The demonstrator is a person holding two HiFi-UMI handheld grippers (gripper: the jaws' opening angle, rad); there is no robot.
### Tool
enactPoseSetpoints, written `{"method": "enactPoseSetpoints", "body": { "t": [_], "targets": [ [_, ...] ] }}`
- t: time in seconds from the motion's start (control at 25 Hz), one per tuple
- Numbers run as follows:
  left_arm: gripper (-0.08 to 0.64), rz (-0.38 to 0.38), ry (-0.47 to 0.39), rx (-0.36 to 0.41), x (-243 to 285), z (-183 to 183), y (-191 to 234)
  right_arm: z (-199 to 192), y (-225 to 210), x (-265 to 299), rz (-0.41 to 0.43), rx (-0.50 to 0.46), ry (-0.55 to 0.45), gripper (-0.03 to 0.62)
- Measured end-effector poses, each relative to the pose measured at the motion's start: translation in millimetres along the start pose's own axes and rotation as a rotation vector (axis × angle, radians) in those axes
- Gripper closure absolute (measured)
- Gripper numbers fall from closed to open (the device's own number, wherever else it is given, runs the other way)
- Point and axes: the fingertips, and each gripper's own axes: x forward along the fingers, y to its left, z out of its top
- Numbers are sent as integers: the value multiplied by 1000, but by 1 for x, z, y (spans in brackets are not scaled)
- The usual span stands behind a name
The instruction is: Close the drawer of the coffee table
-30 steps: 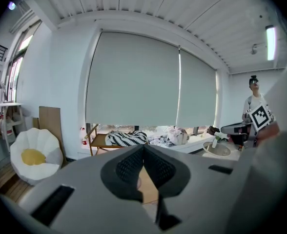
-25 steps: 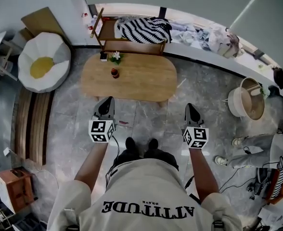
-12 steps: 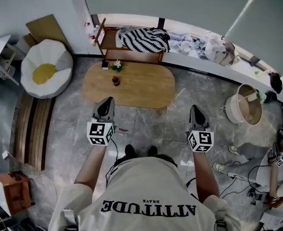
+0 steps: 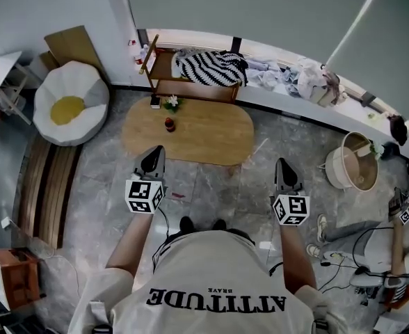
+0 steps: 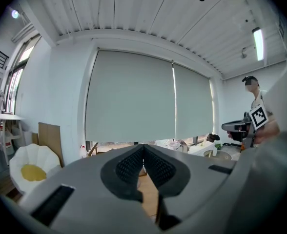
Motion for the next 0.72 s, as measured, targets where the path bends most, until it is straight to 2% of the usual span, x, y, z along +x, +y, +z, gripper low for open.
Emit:
{"method": "enactPoseSetpoints", "body": {
  "t": [0.72],
  "targets": [
    [540, -16, 4, -10, 17, 3, 0, 4, -8, 13, 1, 6, -3, 574]
  ]
}}
